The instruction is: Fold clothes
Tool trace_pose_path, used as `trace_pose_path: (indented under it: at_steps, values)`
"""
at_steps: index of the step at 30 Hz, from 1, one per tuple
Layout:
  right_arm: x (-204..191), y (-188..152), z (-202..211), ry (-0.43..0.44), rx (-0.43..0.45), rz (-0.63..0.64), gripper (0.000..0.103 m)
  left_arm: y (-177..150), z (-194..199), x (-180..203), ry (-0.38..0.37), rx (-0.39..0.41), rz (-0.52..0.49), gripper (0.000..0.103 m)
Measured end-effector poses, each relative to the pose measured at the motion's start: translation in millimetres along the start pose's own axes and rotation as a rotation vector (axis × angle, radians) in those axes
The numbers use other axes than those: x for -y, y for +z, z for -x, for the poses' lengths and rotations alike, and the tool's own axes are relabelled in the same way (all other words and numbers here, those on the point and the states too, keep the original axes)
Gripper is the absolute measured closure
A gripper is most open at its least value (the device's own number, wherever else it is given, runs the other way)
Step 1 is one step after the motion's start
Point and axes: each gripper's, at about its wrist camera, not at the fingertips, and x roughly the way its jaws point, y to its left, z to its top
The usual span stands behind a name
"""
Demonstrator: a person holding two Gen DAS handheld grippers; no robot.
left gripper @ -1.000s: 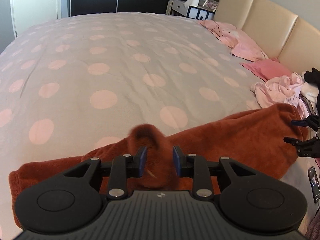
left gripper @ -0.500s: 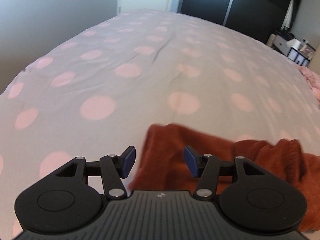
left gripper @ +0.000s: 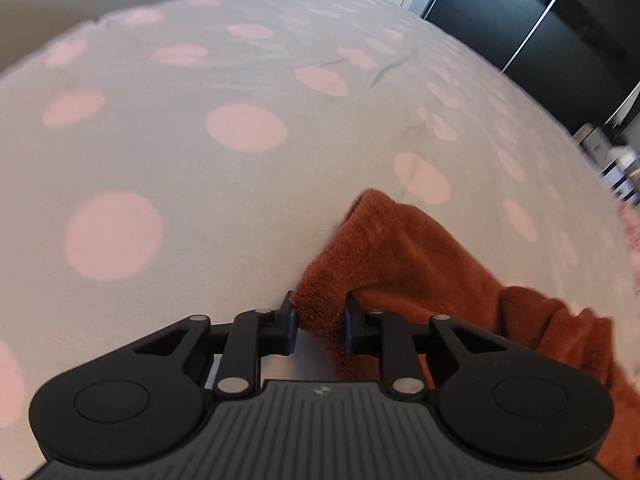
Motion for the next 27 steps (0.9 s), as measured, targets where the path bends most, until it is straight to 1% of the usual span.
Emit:
trace_pose_path:
  at_steps: [1, 3, 6, 7, 8, 9, 10, 11, 13, 15, 16, 17, 19, 21, 23, 24, 26, 27]
  values:
    - [0.3, 0.4, -0.5, -0.006, -0.003, 0.001, 0.032, 1.5, 4.9, 3.2, 0.033, 0.006, -0.021, 0.086]
    - [1.6, 1.3, -0.6, -0.014, -0.004, 0.000, 0.032, 4.7, 6.2, -0.3, 0.066, 0.000, -0.029, 0.086]
    - [3.3, 2.1, 2.7, -0.012, 0.008, -0.008, 0.032, -2.2, -7.7, -1.8, 0.107, -0.043, -0.062, 0.086]
    - [3.5, 1.8, 3.6, -0.011, 0.010, -0.008, 0.032, -2.5, -8.8, 0.8, 0.117, -0.050, -0.084, 0.084]
    - [3.8, 1.2, 4.0, -0.010, 0.009, -0.007, 0.032, -2.7, -9.7, 3.4, 0.128, -0.057, -0.105, 0.075]
    - [4.4, 0.9, 4.1, -0.009, 0.008, -0.008, 0.032, -1.2, -4.9, 5.9, 0.151, -0.047, -0.119, 0.067]
    - [4.9, 0.4, 4.4, -0.009, 0.007, -0.009, 0.032, 1.0, 1.5, 8.8, 0.171, -0.032, -0.130, 0.054]
    - [5.7, 0.2, 4.9, -0.009, 0.008, -0.012, 0.032, 3.1, 11.1, 12.9, 0.175, -0.005, -0.141, 0.051]
    - [7.3, 0.0, 6.1, -0.008, 0.012, -0.018, 0.032, 6.7, 29.5, 28.7, 0.147, 0.035, -0.188, 0.051]
    - [8.1, 0.1, 6.6, -0.011, 0.015, -0.021, 0.032, 6.7, 46.5, 53.4, 0.110, 0.058, -0.267, 0.051]
    - [8.0, 0.5, 7.2, -0.011, 0.018, -0.021, 0.032, 5.3, 54.7, 67.6, 0.086, 0.065, -0.305, 0.050]
    - [7.9, 0.8, 8.0, -0.011, 0.021, -0.020, 0.032, 2.8, 62.1, 81.3, 0.052, 0.076, -0.333, 0.046]
    - [6.8, 1.2, 9.6, -0.004, 0.027, -0.017, 0.032, -5.0, 72.2, 108.3, -0.026, 0.082, -0.383, 0.040]
    - [5.5, 1.5, 11.6, 0.003, 0.031, -0.009, 0.032, -17.0, 73.5, 141.0, -0.115, 0.062, -0.451, 0.040]
    - [6.0, 1.5, 14.1, 0.004, 0.037, -0.010, 0.032, -34.4, 70.3, 175.7, -0.189, 0.024, -0.544, 0.037]
    - [6.7, 1.3, 15.4, 0.004, 0.039, -0.013, 0.032, -43.7, 67.5, 190.1, -0.215, 0.018, -0.584, 0.037]
    - [8.7, 0.9, 18.0, 0.003, 0.043, -0.021, 0.032, -62.2, 59.5, 218.4, -0.236, 0.016, -0.671, 0.030]
    - [9.8, 0.6, 19.3, 0.004, 0.046, -0.025, 0.032, -73.0, 51.8, 229.7, -0.228, 0.017, -0.714, 0.030]
